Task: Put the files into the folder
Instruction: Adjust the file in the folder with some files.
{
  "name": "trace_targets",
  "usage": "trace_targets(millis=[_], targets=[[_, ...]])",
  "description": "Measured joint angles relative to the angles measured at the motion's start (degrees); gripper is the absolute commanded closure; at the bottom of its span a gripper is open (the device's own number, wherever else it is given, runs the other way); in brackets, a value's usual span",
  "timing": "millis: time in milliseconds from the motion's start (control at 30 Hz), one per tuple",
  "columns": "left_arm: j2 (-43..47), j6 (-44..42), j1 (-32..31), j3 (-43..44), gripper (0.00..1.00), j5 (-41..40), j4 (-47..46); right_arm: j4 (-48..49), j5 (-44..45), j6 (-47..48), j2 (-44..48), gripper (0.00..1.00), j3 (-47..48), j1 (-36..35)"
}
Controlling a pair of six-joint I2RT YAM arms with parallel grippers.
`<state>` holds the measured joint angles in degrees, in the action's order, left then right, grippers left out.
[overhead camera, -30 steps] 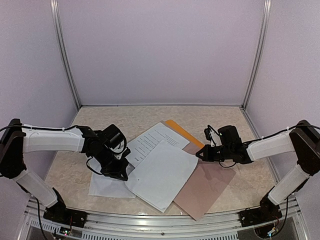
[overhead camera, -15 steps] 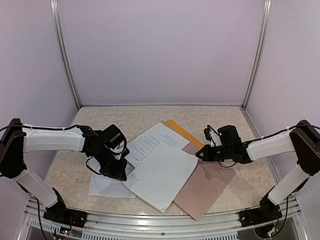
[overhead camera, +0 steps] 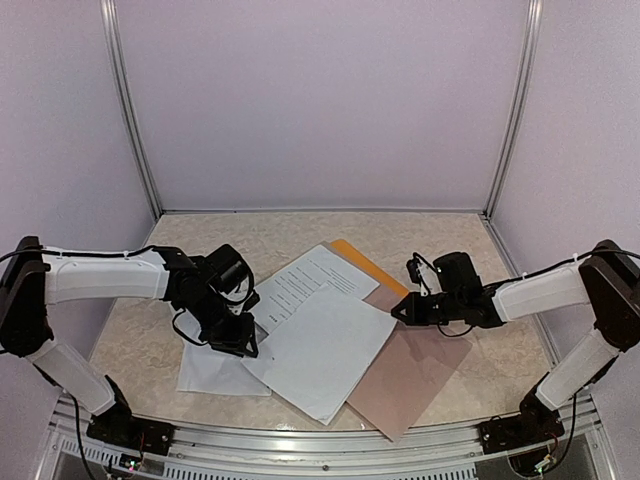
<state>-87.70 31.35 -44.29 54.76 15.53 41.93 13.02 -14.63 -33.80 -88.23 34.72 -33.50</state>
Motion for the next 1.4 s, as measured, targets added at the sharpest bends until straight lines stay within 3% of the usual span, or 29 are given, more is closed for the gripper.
trace_targets(millis=[233,633,1400], targets=[[0.22,-0.11,0.00,0.15,0.54,-1.27,1.20,-3.39,2.10,1.79,0.87,0.76,1.40,-0.22],[2.73,-0.15,-0.46,1.40,0.41,-5.11,3.58,-6.51,5.09,3.43,3.06,0.49,1.90,-0.26],[1.05,-0.66,-2.49,4.87,0.35,-9.90,3.50,6.03,-1.03,-4.07,-0.59,0.50,-5.38,-0.26]])
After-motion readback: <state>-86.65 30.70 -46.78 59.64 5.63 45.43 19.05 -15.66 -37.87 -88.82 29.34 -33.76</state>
